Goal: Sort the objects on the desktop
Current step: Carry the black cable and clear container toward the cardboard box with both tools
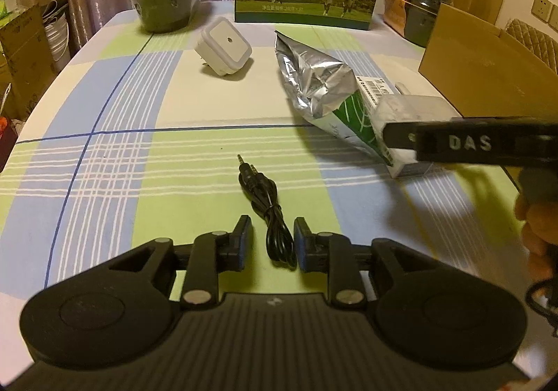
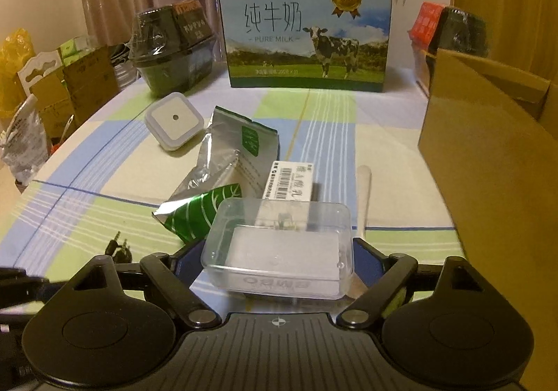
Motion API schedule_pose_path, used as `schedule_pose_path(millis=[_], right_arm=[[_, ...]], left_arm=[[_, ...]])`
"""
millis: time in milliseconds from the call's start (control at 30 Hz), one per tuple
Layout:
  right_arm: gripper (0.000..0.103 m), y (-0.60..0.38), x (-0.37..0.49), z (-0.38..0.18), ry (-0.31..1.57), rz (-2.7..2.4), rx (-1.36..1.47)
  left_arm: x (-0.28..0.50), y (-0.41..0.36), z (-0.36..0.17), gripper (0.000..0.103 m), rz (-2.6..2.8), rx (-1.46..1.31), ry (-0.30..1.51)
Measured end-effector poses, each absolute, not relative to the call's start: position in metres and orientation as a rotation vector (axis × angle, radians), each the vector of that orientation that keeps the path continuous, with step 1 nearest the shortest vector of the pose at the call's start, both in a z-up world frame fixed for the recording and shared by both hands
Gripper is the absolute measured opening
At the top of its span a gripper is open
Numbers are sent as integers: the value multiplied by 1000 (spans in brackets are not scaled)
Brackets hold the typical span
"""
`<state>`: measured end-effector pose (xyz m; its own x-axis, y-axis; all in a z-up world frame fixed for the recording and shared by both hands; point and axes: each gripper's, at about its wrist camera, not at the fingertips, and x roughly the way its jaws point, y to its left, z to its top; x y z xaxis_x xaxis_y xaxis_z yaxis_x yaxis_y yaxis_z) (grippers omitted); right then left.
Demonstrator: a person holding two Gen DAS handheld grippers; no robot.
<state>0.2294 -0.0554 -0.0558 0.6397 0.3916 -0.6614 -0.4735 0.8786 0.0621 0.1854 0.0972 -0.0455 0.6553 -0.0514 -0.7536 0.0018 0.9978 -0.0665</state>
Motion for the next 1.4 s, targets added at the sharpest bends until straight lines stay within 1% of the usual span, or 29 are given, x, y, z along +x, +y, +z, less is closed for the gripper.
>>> schedule_pose_path(millis=[100, 133, 167, 200, 267, 533, 600, 667, 833, 967, 1067, 1400], right_arm=[[84, -66, 220, -53, 723, 504, -126], [84, -70, 216, -53, 724, 507, -129], [84, -75, 210, -52, 728, 510, -129], [84, -80, 205, -52, 730, 512, -127], [84, -91, 191, -51, 729, 512, -132], [84, -126, 146, -52, 748, 495, -128], [84, -130, 139, -55, 743, 492, -131], [84, -133, 137, -58, 750, 485, -119], [84, -134, 133, -65, 747, 487, -113], [84, -132, 132, -68, 740, 494, -126], [84, -132, 132, -70, 744, 493, -127], [84, -140, 121, -70, 736, 482, -127]], left_arm=[[184, 95, -45, 20, -26, -53, 859], [183, 93, -45, 19, -27, -51, 861], [181, 92, -45, 14, -30, -50, 864], [178, 89, -45, 11, -32, -45, 866], [172, 83, -43, 9, -44, -46, 871], [141, 55, -42, 9, -78, -22, 872], [139, 54, -43, 12, -64, -21, 866], [140, 57, -43, 17, -46, -36, 860], [151, 62, -44, 17, -12, -69, 847], [155, 60, -46, 17, -20, -57, 841], [154, 57, -45, 12, -26, -30, 848], [132, 40, -38, 10, -78, -5, 839]])
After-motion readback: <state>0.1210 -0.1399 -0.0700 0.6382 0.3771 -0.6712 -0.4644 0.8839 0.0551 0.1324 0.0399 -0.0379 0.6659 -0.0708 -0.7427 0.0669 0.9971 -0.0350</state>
